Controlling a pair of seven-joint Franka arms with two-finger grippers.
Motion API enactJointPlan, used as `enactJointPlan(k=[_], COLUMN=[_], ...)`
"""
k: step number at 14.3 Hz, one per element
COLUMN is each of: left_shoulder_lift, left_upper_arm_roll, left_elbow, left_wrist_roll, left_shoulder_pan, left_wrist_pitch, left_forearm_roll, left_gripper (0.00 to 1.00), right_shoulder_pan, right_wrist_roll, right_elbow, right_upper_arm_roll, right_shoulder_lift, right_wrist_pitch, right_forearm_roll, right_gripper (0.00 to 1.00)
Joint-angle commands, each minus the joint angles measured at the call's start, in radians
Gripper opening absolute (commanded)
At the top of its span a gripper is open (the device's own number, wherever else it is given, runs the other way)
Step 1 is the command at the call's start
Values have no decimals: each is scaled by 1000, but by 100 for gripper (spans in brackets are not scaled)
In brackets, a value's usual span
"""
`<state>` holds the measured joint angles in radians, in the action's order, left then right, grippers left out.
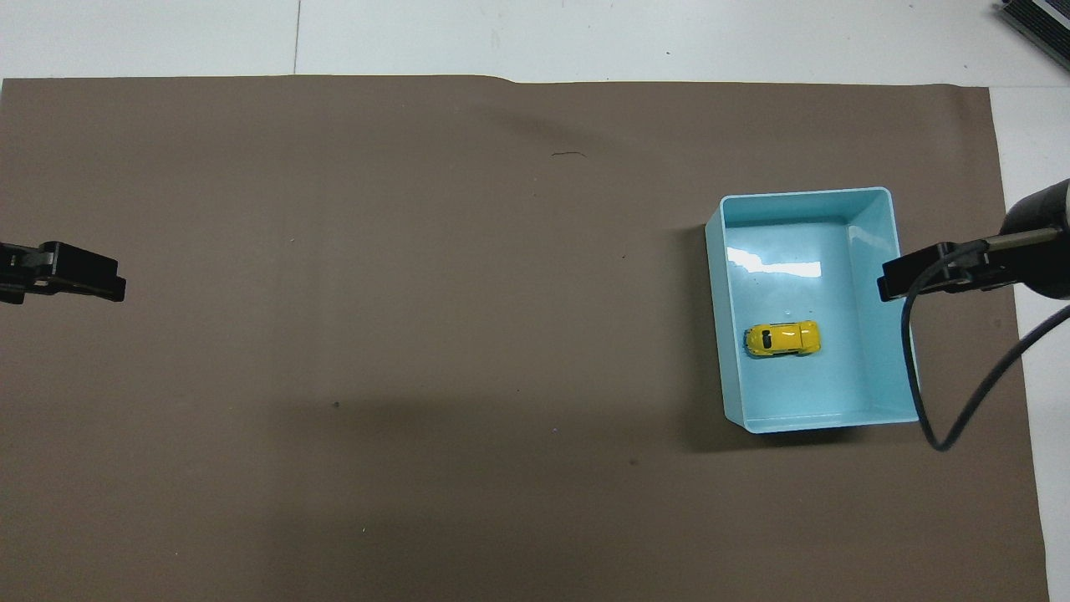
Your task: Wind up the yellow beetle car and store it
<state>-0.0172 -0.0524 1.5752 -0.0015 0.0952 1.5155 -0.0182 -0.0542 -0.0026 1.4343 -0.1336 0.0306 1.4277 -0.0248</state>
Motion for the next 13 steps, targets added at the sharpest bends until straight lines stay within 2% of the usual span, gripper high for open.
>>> enactJointPlan(k=[1, 13], left_shoulder_lift=[13, 11], left_upper_arm_roll=[11, 11], left_elbow=[-29, -29], left_wrist_roll=[15, 15], left_shoulder_pan=[-17, -17], left_wrist_pitch=[-28, -28], left_forearm_roll=[7, 7], left_gripper=[100, 100], right_shoulder_pan=[-7, -13], right_wrist_roll=[16, 16], right_elbow=[-14, -9], right_upper_arm_roll=[-8, 6], right_shoulder_lift=[0, -1], right_wrist_pitch=[-12, -9], right_forearm_roll=[-9, -7], right_gripper=[100, 100])
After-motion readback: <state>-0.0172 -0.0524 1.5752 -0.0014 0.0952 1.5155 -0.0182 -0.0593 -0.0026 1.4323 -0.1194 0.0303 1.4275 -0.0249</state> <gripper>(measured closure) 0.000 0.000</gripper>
